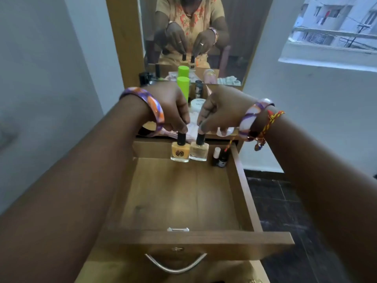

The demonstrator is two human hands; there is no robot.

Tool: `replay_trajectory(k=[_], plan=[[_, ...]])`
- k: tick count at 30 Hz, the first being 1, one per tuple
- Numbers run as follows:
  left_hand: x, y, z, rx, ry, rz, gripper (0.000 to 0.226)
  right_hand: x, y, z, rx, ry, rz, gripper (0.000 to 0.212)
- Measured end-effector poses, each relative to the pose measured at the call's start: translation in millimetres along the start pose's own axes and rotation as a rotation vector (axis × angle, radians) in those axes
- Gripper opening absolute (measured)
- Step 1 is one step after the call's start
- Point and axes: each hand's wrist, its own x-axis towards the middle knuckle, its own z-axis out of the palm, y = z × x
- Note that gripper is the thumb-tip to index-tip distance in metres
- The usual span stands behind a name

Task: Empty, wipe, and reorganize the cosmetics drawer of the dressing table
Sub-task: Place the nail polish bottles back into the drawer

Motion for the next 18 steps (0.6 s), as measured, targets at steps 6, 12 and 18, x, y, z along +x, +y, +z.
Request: replay_trajectory(k=[6, 12, 18], plan=[[17.7, 12.1, 71.6, 0.079, -0.002, 0.029, 0.018, -24.2, 47.3, 27.0, -0.071, 0.004, 0.128, 0.012], [37.8, 2.1, 132.0, 0.084, 0.132, -0.046, 0.019, -20.3, 80.4, 69.5, -0.119, 0.138, 0.253, 0.008], [49.5, -2.3, 154.5, 0.055, 0.214, -0.034, 0.02, -19.4, 86.5, 84.5, -0.205, 0.171, 0.278, 0.019]])
